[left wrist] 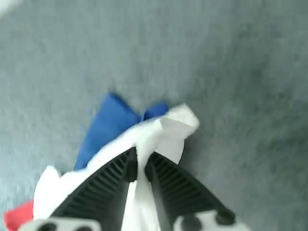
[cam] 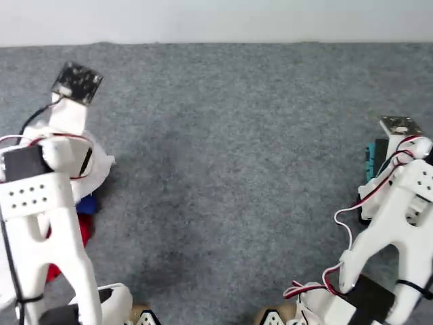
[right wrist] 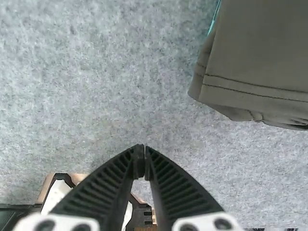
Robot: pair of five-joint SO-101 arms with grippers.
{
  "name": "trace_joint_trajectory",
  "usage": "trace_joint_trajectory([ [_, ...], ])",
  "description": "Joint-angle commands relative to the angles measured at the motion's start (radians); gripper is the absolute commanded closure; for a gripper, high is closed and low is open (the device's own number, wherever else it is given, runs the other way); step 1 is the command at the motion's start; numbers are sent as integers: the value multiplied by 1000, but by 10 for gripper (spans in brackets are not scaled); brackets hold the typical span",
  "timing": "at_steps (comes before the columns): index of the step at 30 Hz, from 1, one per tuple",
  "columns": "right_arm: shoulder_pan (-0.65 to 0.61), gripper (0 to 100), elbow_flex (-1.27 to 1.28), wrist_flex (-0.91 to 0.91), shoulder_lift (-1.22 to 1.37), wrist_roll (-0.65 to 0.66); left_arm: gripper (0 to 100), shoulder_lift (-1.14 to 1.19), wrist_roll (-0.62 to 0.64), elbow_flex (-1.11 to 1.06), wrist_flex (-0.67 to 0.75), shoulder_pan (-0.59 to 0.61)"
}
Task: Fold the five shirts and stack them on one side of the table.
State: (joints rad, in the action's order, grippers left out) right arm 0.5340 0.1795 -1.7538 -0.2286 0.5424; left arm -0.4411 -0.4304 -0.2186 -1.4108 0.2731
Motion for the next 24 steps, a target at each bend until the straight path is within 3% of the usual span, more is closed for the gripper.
trace_joint_trajectory([
  [1, 7, 986, -6, -41, -56, -3, 985, -64, 83, 82, -6, -133],
  [10, 10, 986, -6, -41, -56, -6, 985, 83, 149, 211, 104, -497],
  [15, 10, 986, -6, -42, -56, -8, 985, 230, 166, 372, 98, -657],
  [21, 10, 986, -6, -42, -56, -8, 985, 361, 166, 641, 15, -750],
  [24, 10, 986, -6, -42, -56, -8, 971, 413, 161, 725, -103, -747],
])
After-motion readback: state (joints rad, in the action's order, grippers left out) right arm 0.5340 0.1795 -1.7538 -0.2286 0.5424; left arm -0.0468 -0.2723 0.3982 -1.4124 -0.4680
